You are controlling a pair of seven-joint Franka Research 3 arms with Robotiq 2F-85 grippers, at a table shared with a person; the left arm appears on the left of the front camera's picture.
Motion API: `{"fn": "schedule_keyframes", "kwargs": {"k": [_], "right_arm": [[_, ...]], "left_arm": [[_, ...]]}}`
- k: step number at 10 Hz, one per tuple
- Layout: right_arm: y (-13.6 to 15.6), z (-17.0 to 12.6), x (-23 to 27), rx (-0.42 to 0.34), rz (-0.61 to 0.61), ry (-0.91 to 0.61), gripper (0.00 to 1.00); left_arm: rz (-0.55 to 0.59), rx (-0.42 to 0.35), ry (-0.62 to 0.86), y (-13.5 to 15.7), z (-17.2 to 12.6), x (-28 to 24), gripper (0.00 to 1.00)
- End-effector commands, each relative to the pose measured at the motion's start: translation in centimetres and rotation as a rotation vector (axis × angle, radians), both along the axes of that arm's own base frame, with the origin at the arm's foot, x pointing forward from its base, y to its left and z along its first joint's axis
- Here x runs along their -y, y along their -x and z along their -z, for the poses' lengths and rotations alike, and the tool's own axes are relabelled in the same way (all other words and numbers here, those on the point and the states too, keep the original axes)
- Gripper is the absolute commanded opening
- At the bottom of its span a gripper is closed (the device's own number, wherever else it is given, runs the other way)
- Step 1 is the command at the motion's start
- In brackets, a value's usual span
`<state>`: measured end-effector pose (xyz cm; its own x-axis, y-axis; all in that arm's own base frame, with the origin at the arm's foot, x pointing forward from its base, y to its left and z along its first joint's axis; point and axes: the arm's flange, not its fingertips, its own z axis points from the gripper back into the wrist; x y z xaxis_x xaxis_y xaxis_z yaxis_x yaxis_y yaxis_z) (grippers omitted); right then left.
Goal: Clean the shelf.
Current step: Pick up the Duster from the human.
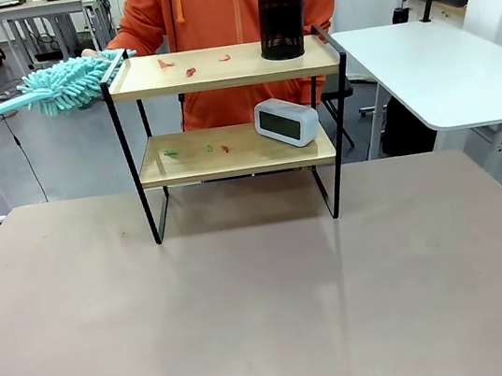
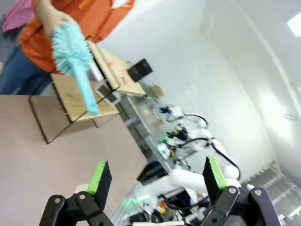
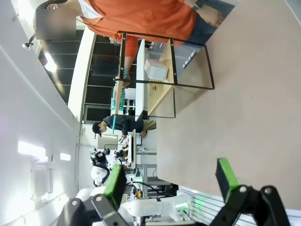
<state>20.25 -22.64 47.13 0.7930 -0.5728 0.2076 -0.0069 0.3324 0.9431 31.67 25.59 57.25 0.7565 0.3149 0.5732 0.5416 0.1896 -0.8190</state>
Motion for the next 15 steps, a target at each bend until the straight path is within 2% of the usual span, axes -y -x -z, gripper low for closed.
{"fn": "schedule_keyframes", "kwargs": {"k": [1, 3, 4, 5, 7, 8, 10, 11, 12, 15], "right_arm": [[-0.3, -0.3, 0.2, 0.038, -0.003, 0.001, 1.0], [-0.3, -0.3, 0.2, 0.038, -0.003, 0.001, 1.0], [-0.3, -0.3, 0.2, 0.038, -0.003, 0.001, 1.0], [-0.3, -0.3, 0.2, 0.038, -0.003, 0.001, 1.0], [-0.3, -0.3, 0.2, 0.038, -0.003, 0.001, 1.0], [-0.3, -0.3, 0.2, 0.038, -0.003, 0.001, 1.0], [-0.3, -0.3, 0.2, 0.038, -0.003, 0.001, 1.0], [-0.3, -0.3, 0.2, 0.038, -0.003, 0.001, 1.0], [-0.3, -0.3, 0.2, 0.038, -0.003, 0.001, 1.0], [-0.3, -0.3, 0.2, 0.038, -0.003, 0.001, 1.0]], "left_arm": [[0.1, -0.063, 0.024, -5.2, -1.9, -1.0, 1.0], [0.191, -0.103, -0.016, -9.7, -2.7, 2.8, 1.0], [0.243, -0.117, -0.024, -10.2, -3.1, 4.2, 1.0], [0.171, -0.075, 0.01, -9.0, -1.7, 2.8, 1.0], [0.171, -0.075, 0.01, -9.0, -1.7, 2.8, 1.0], [0.199, -0.098, -0.01, -10.6, -1.8, 3.8, 1.0], [0.178, -0.222, -0.069, -12.6, -0.7, 6.8, 1.0], [0.211, -0.323, -0.081, -14.3, -0.1, 7.8, 1.0], [0.186, -0.416, -0.096, -16.2, 0.9, 9.1, 1.0], [0.166, -0.587, -0.123, -21.3, 3.7, 13.1, 1.0]]}}
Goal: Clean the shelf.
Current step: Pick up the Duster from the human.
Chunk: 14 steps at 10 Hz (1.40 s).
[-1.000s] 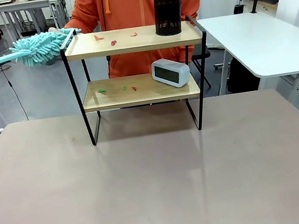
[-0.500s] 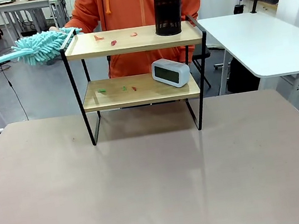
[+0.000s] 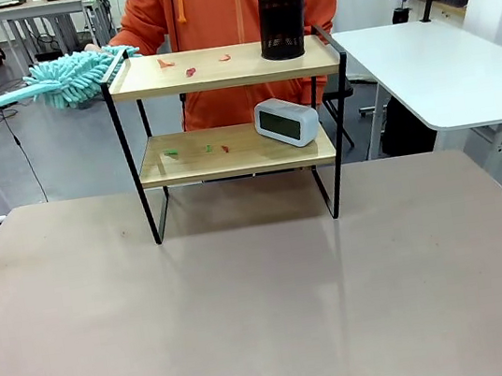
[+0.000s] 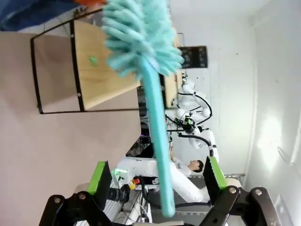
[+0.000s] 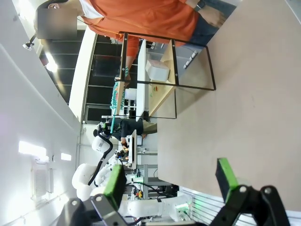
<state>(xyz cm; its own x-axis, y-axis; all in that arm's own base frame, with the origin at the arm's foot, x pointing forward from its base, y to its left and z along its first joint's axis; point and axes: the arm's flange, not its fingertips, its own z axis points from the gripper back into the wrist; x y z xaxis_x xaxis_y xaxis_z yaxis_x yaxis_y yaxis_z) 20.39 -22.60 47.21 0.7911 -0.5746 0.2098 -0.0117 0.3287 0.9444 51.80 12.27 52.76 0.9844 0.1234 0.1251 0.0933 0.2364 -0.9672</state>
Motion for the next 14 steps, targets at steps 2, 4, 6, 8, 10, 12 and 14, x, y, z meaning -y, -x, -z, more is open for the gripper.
{"fn": "schedule_keyframes", "kwargs": {"k": [2, 4, 6, 8, 10, 12, 14], "right_arm": [[-0.1, -0.2, 0.2, 0.032, -0.004, 0.005, 1.0], [-0.1, -0.2, 0.2, 0.032, -0.004, 0.005, 1.0], [-0.1, -0.2, 0.2, 0.032, -0.004, 0.005, 1.0], [-0.1, -0.2, 0.2, 0.032, -0.004, 0.005, 1.0], [-0.1, -0.2, 0.2, 0.032, -0.004, 0.005, 1.0], [-0.1, -0.2, 0.2, 0.032, -0.004, 0.005, 1.0], [-0.1, -0.2, 0.2, 0.032, -0.004, 0.005, 1.0]], "left_arm": [[-0.025, -0.103, 0.027, -3.6, 0.4, 1.4, 1.0], [-0.032, -0.096, 0.072, -4.4, 0.8, 3.2, 1.0], [-0.038, -0.083, 0.093, -4.6, 0.8, 3.3, 1.0], [-0.023, -0.083, 0.084, -4.3, 0.7, 3.3, 1.0], [-0.008, -0.094, 0.066, -4.0, 0.9, 3.2, 1.0], [0.017, -0.068, 0.085, -3.9, 0.6, 3.1, 1.0], [0.028, -0.071, 0.07, -3.5, 0.5, 3.0, 0.43]]}}
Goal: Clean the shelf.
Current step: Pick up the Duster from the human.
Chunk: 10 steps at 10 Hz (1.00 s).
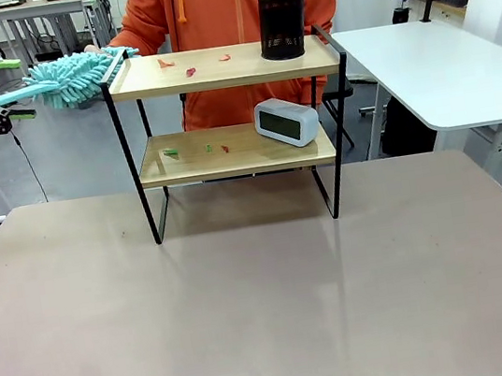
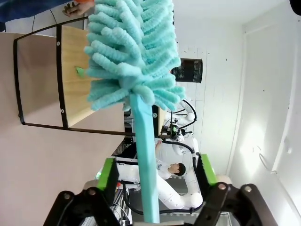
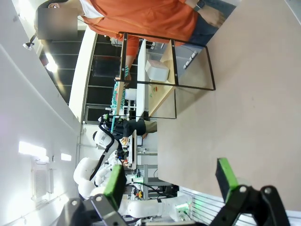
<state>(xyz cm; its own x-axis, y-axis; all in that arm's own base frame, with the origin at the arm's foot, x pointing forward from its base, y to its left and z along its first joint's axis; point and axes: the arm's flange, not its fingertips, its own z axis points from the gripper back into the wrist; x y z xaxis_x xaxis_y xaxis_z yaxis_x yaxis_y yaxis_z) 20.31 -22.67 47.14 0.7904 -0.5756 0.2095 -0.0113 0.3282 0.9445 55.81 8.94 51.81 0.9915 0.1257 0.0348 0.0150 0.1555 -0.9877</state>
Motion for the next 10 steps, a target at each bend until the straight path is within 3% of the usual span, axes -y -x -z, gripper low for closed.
{"fn": "schedule_keyframes", "kwargs": {"k": [1, 2, 3, 4, 10], "right_arm": [[-0.23, -0.29, 0.14, 0.032, -0.005, 0.006, 1.0], [-0.23, -0.29, 0.14, 0.032, -0.005, 0.006, 1.0], [-0.23, -0.29, 0.14, 0.032, -0.005, 0.006, 1.0], [-0.23, -0.29, 0.14, 0.032, -0.005, 0.006, 1.0], [-0.23, -0.29, 0.14, 0.032, -0.005, 0.006, 1.0]], "left_arm": [[0.029, 0.008, -0.016, 0.67, -0.5, -0.47, 0.0], [0.029, 0.008, -0.019, 0.73, -0.5, -0.44, 0.41], [0.029, 0.009, -0.016, 0.69, -0.49, -0.41, 0.26], [0.027, 0.018, -0.011, 0.58, -0.46, -0.37, 0.0], [0.031, 0.025, -0.022, 0.58, -0.34, -0.39, 0.0]]}}
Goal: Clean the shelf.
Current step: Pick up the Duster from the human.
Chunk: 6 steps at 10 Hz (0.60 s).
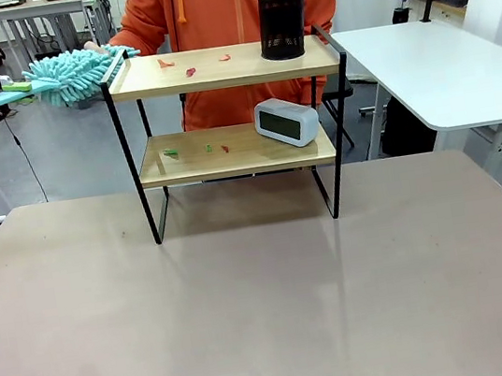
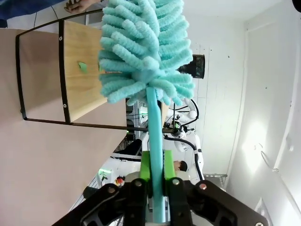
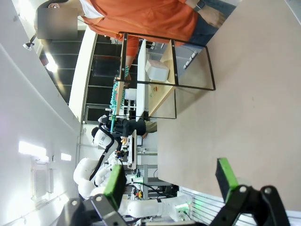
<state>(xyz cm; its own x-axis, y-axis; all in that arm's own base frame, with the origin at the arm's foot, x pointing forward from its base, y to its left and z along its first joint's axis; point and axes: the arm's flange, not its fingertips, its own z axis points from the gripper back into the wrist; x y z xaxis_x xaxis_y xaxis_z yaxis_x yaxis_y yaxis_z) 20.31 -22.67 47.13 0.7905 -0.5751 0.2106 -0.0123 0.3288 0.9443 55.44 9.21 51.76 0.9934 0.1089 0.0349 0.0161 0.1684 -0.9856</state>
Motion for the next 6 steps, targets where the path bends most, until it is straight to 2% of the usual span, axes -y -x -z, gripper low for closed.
{"fn": "schedule_keyframes", "kwargs": {"k": [1, 2, 3, 5, 6], "right_arm": [[-0.2, -0.3, 0.1, 0.031, -0.005, 0.005, 1.0], [-0.2, -0.3, 0.1, 0.031, -0.005, 0.005, 1.0], [-0.2, -0.3, 0.1, 0.031, -0.005, 0.005, 1.0], [-0.2, -0.3, 0.1, 0.031, -0.005, 0.005, 1.0], [-0.2, -0.3, 0.1, 0.031, -0.005, 0.005, 1.0]], "left_arm": [[0.017, 0.036, -0.008, 0.4, -0.4, -0.2, 0.0], [0.022, 0.066, -0.001, 1.1, -1.1, -0.5, 0.0], [0.033, 0.132, 0.011, 3.1, -2.8, -1.6, 0.0], [0.022, 0.28, -0.055, 9.2, -5.2, -4.4, 0.0], [0.035, 0.302, -0.056, 13.2, -5.5, -6.2, 0.0]]}}
